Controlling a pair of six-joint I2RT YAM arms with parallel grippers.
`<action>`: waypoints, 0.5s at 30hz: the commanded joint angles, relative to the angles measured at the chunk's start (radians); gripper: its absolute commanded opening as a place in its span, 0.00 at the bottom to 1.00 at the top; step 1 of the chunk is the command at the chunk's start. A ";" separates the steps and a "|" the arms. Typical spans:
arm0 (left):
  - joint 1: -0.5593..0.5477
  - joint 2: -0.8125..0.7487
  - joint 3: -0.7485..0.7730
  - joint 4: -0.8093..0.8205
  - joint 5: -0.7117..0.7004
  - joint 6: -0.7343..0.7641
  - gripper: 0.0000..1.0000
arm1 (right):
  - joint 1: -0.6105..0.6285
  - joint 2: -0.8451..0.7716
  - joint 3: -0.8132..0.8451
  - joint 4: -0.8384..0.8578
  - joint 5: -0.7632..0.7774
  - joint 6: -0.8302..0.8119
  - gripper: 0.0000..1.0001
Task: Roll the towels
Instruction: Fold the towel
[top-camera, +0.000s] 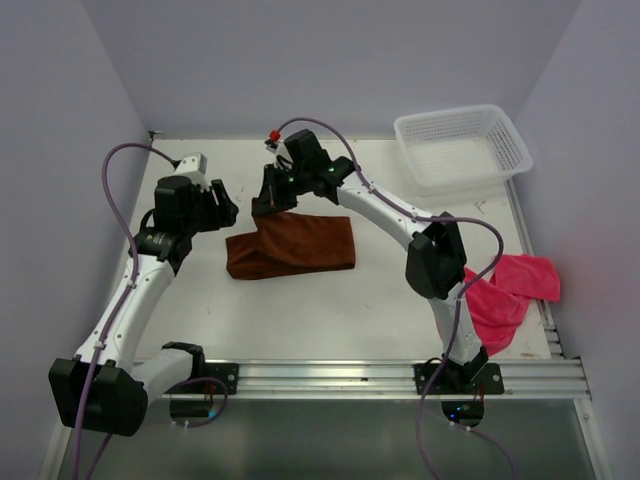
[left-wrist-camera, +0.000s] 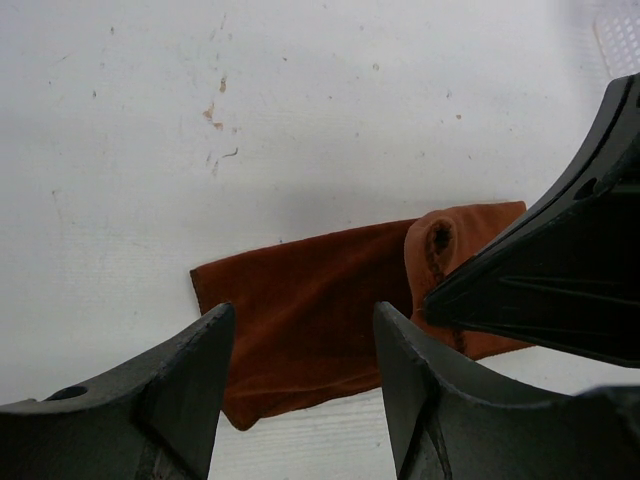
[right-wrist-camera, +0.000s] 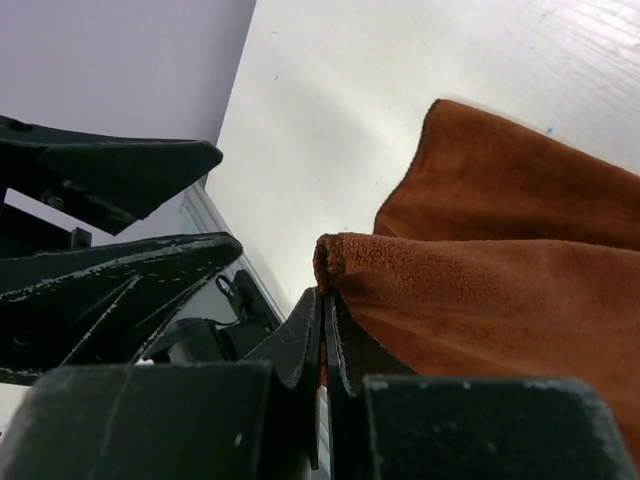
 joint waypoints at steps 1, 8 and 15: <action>0.006 -0.024 -0.009 0.025 0.000 0.000 0.62 | 0.014 0.027 0.058 0.020 -0.048 0.026 0.00; 0.006 -0.025 -0.011 0.025 0.002 0.000 0.62 | 0.026 0.103 0.054 0.068 -0.071 0.058 0.00; 0.004 -0.025 -0.011 0.027 0.006 0.000 0.62 | 0.032 0.178 0.121 0.085 -0.087 0.092 0.00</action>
